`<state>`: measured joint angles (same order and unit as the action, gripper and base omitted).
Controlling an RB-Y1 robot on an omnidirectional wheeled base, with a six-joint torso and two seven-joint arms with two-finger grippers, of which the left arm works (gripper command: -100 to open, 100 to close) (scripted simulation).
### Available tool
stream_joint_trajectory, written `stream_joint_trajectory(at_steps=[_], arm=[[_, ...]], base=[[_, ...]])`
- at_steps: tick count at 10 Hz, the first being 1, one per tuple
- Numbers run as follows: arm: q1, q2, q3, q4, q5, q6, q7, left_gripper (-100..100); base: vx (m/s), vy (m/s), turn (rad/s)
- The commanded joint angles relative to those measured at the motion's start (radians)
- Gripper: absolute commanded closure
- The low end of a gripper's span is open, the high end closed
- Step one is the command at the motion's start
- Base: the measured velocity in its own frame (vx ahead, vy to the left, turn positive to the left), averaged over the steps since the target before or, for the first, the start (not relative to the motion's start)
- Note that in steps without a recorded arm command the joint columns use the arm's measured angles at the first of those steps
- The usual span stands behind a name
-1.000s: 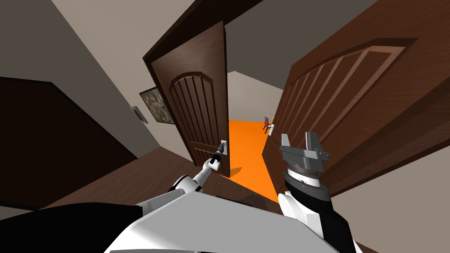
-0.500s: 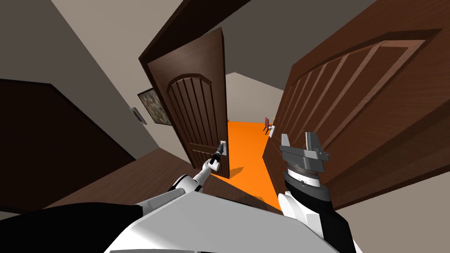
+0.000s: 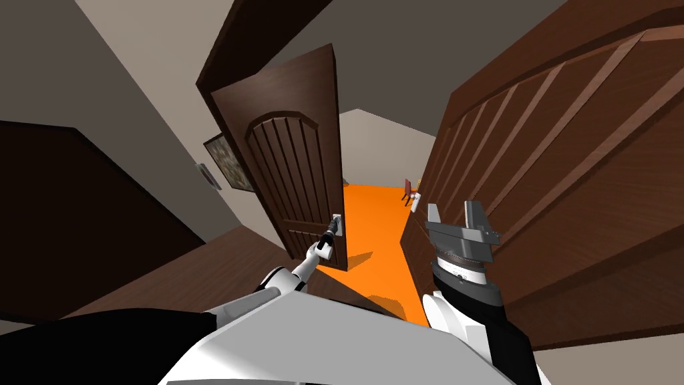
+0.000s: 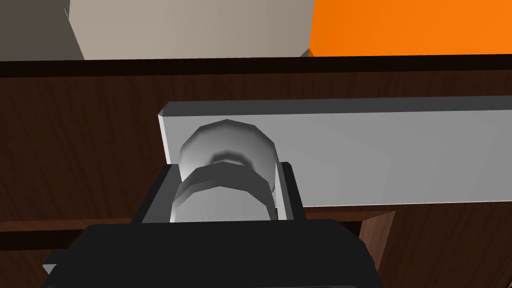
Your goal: Push the door open
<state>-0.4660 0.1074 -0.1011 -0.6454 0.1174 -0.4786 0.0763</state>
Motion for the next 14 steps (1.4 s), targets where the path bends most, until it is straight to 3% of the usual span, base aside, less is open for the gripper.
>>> stream_joint_trajectory(at_steps=[1, 5, 6, 7, 9, 14], arm=[[0.001, 0.02, 0.025, -0.01, 0.007, 0.0, -0.005, 100], [0.004, 0.042, 0.082, 0.001, 0.021, -0.002, -0.023, 100], [0.004, 0.042, 0.082, 0.001, 0.021, -0.002, -0.023, 100], [0.004, 0.051, 0.105, 0.006, 0.027, -0.003, -0.03, 100], [0.005, 0.053, 0.112, 0.007, 0.029, -0.003, -0.033, 100], [0.008, 0.081, 0.186, 0.022, 0.048, -0.006, -0.056, 100]], base=[[0.197, -0.128, 0.041], [0.193, -0.148, 0.092], [0.128, -0.097, 0.043], [0.131, -0.115, 0.057], [0.096, -0.082, 0.058], [0.159, -0.151, 0.092]])
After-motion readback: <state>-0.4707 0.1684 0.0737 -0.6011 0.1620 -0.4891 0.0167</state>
